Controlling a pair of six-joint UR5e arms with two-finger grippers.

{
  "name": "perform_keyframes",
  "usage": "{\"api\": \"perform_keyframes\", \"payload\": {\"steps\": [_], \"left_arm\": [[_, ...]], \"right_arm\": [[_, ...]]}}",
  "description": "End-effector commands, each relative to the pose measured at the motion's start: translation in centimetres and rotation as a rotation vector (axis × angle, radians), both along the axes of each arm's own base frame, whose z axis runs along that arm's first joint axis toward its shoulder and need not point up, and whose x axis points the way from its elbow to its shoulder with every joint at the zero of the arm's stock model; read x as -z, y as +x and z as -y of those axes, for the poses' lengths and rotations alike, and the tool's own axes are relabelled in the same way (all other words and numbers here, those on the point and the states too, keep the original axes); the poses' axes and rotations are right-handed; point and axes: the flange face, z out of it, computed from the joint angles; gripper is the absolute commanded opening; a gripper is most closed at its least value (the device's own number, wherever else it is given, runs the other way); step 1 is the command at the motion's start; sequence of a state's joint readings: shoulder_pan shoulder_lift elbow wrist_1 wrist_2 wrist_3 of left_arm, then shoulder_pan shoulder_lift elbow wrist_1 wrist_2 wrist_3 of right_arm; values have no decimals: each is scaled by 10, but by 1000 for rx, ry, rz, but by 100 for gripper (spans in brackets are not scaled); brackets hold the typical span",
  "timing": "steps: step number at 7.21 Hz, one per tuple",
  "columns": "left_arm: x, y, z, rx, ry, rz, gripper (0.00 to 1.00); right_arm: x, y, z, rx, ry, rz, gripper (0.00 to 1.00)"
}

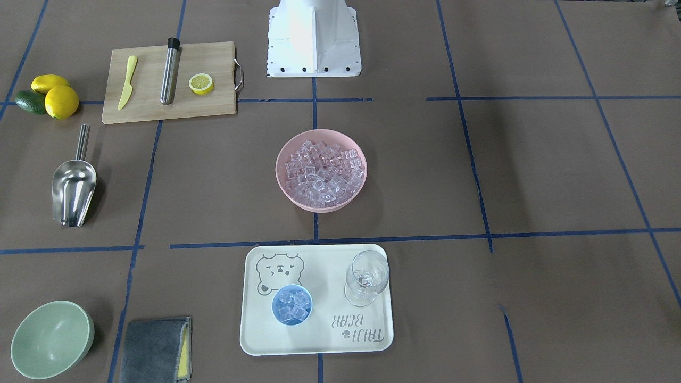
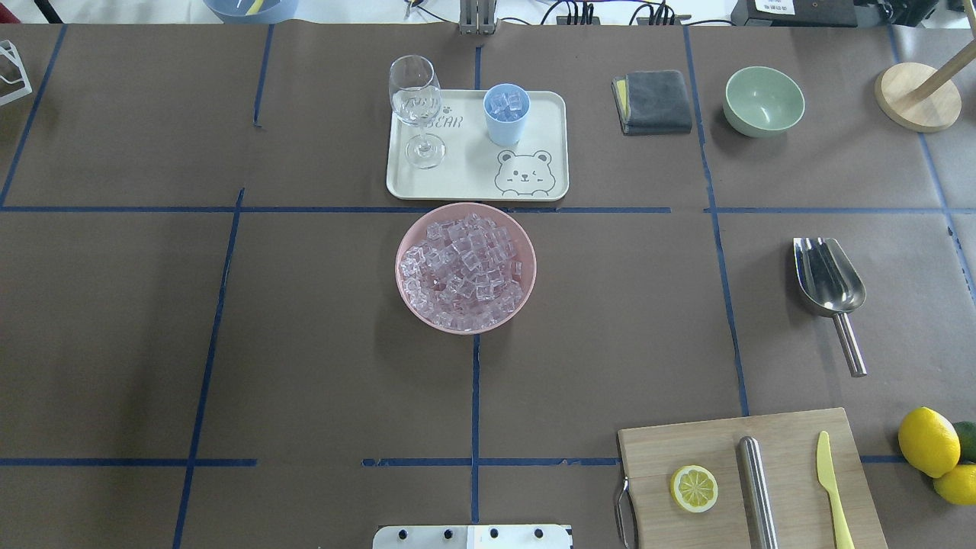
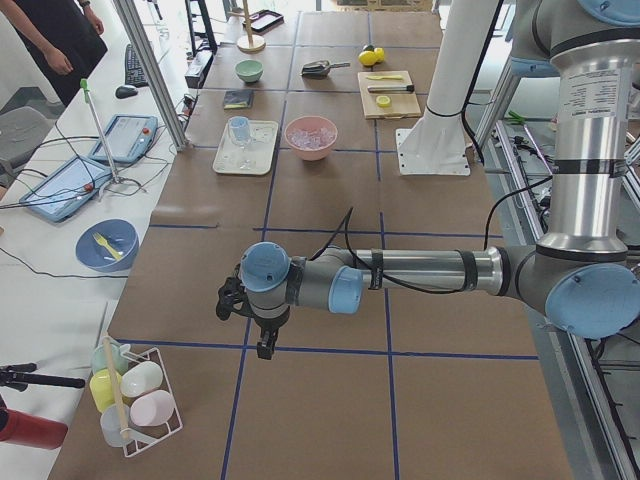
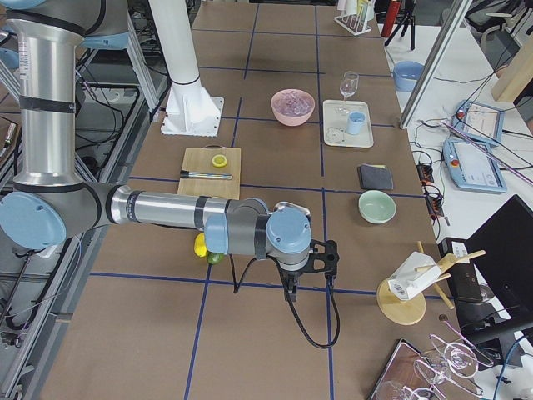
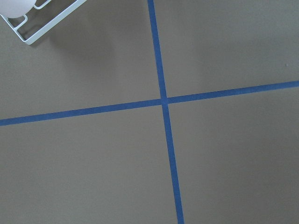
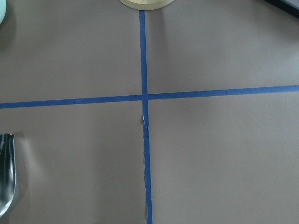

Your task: Put ice in cup with scoop

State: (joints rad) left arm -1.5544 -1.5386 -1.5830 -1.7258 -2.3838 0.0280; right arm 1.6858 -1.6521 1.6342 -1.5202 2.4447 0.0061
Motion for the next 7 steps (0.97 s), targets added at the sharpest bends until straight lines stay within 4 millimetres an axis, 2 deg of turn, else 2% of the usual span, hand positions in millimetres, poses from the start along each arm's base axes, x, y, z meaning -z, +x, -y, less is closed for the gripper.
{"api": "perform_keyframes", "payload": {"steps": [1, 3, 5, 7], "left_arm": [[0, 0, 0, 1, -1, 1, 100], [-2, 0, 0, 0, -3, 2, 100], [0, 0, 0, 0, 0, 1, 100], [0, 0, 0, 0, 0, 1, 100]], "right_arm": [[0, 0, 0, 0, 0, 1, 100], [0, -1, 0, 4, 4, -3, 100], [-2, -25, 9, 65, 4, -72, 100], [-4, -26, 9, 69, -2, -86, 100]]}}
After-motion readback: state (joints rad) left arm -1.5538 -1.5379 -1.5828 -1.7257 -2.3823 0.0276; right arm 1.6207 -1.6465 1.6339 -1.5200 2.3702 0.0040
